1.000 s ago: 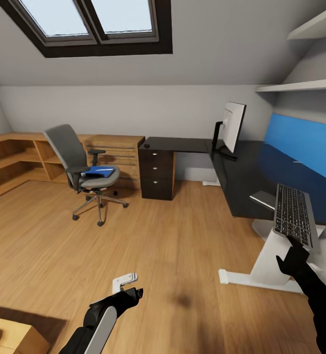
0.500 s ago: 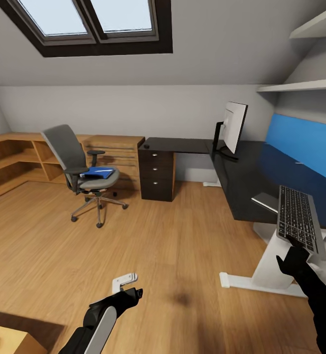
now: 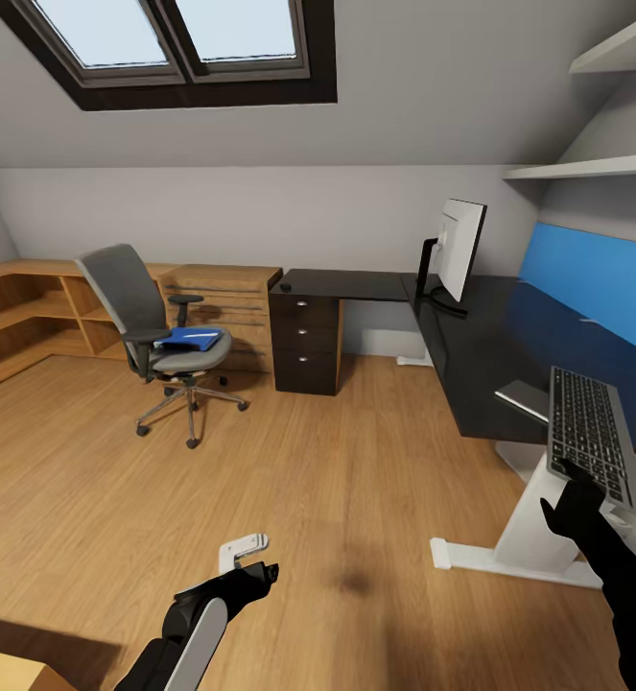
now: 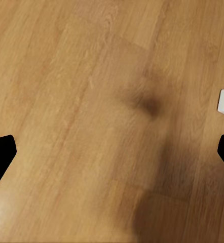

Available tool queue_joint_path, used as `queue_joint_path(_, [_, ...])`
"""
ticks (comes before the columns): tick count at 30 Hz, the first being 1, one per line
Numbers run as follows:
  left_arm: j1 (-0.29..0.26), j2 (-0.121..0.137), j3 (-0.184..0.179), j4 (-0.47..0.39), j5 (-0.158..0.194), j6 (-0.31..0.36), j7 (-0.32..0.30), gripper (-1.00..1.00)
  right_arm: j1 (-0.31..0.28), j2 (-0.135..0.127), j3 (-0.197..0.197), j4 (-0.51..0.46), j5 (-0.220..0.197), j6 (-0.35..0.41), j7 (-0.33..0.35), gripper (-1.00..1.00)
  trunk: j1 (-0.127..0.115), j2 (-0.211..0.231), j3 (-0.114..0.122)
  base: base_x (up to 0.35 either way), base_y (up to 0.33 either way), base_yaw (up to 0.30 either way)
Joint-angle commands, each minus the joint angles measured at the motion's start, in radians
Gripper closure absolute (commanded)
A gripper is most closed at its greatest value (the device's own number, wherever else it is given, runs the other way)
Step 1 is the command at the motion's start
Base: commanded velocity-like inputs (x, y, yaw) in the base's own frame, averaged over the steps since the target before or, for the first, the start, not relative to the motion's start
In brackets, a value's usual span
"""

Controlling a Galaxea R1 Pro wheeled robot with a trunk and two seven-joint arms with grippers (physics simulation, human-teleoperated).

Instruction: In the bedroom, organize the workspace by keeping the computer under the desk, ensuring the monitor is on the desk, placing the keyboard on the desk next to the monitor, placing the mouse on the desk next to the keyboard, moving the folder from the swivel chair onto the desk next to the mouse, stacking the notebook on top of the folder with the pen on top of the notebook, and positioning the swivel chair next to the desk.

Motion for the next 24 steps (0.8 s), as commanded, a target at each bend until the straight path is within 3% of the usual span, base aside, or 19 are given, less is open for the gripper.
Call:
queue_joint_path(1, [-0.001, 0.0, -0.001, -0.001, 0.011, 0.002, 0.01, -1.0, -0.001, 0.0, -0.002, -0.002, -0.008, 0.004, -0.006, -1.0, 0.0, 0.0, -0.001, 0.033, 0.0, 0.0])
queue_joint_path(24, [-0.001, -0.003, -0.003, 0.017, 0.009, 0.002, 0.009, -1.0, -0.001, 0.0, -0.002, -0.01, -0.005, 0.0, 0.025, -1.0, 0.0, 0.0, -0.001, 0.005, 0.0, 0.0])
